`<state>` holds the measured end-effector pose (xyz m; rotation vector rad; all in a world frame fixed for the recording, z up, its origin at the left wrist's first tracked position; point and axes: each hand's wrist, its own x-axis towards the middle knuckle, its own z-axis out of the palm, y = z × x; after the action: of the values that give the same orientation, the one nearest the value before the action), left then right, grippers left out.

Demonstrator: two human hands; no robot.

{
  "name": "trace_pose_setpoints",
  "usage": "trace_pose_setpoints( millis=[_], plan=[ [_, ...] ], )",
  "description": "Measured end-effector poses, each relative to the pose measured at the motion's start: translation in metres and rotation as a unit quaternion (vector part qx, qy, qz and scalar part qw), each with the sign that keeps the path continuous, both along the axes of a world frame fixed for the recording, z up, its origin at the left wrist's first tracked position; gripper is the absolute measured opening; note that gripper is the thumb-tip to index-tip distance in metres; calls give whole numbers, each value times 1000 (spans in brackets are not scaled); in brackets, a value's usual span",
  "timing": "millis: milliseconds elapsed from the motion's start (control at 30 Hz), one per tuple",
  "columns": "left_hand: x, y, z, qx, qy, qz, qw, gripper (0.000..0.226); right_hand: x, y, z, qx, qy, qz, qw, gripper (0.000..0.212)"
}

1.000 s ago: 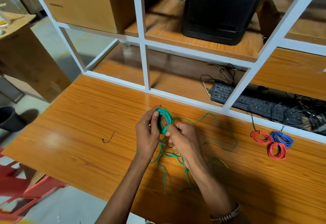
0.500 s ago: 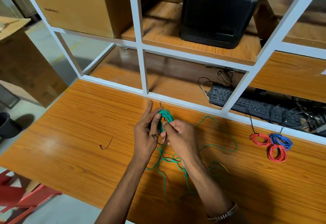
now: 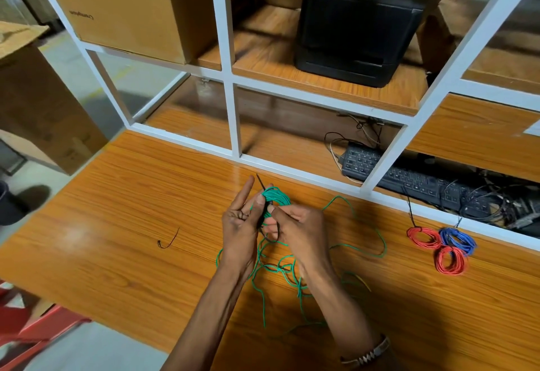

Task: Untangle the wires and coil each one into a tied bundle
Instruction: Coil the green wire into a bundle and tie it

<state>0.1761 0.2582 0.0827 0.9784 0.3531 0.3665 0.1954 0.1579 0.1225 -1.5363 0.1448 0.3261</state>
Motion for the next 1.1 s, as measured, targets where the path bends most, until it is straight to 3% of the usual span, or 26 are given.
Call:
trace_pose_setpoints(
  millis=[200,300,400,533,633,733,833,933,1100],
  plan=[
    [0,4,-6,63,28,16,997,27,-3,0,-1,37,40,22,998,17],
    [1,5,-4,91,35,37,995,24,-3,-3,4,60,76,54,994,7],
    [3,9,-7,130,52,62,988,23,-2,-10,14,78,109,71,988,26],
    [5,16,-14,163,68,87,980,22,4,-22,30,155,130,134,970,17],
    [6,14,-10,190,61,83,976,23,9,-27,44,213,141,167,952,28],
    [7,12,-8,204,62,74,974,23,13,-29,48,145,78,163,973,28],
    [9,13,-9,209,65,67,973,23,17,-29,44,55,-10,111,992,14],
    [8,11,-9,210,68,59,973,24,22,-29,38,-35,-80,65,994,14],
    [8,7,-3,228,63,48,971,24,23,-36,37,-66,-130,58,988,10]
  ],
)
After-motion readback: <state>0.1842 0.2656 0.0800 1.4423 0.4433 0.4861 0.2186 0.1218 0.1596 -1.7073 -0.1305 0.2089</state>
